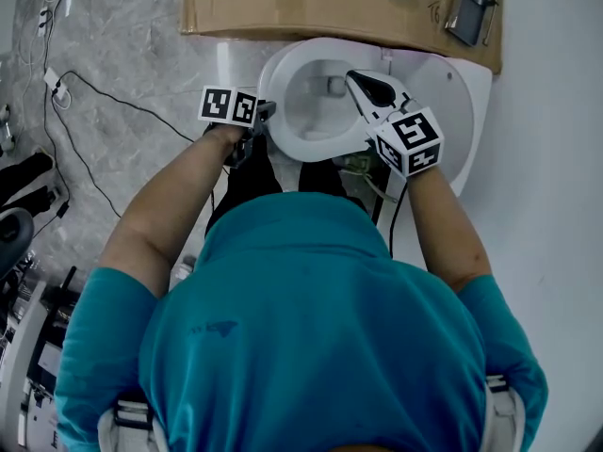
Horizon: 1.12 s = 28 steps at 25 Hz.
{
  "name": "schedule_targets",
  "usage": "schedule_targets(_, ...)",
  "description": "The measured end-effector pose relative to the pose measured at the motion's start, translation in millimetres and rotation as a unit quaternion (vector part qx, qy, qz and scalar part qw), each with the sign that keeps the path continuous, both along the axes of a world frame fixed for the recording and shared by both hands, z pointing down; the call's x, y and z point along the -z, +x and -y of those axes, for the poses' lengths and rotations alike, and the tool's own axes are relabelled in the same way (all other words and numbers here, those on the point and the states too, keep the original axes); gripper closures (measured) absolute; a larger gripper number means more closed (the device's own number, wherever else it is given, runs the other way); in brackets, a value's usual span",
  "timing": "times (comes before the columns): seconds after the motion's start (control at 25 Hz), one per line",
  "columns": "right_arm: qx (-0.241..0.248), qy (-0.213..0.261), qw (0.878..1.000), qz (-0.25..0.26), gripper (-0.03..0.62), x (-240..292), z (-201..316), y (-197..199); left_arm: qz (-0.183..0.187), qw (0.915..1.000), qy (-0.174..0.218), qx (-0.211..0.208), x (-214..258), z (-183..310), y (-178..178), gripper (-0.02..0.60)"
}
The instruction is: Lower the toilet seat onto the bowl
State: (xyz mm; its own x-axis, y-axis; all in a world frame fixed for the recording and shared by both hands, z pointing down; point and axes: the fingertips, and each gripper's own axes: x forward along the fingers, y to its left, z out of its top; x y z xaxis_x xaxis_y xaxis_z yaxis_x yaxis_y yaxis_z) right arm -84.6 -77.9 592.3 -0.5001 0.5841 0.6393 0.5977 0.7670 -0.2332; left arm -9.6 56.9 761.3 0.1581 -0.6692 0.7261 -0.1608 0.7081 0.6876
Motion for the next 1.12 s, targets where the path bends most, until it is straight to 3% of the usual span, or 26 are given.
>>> schedule_targets(1.12, 0.015, 0.012, 0.999, -0.04, 0.603, -91.0, -21.0, -4.0, -0.025, 0.9996, -0.014, 0.004, -65.4, -24.7, -2.7, 0.518)
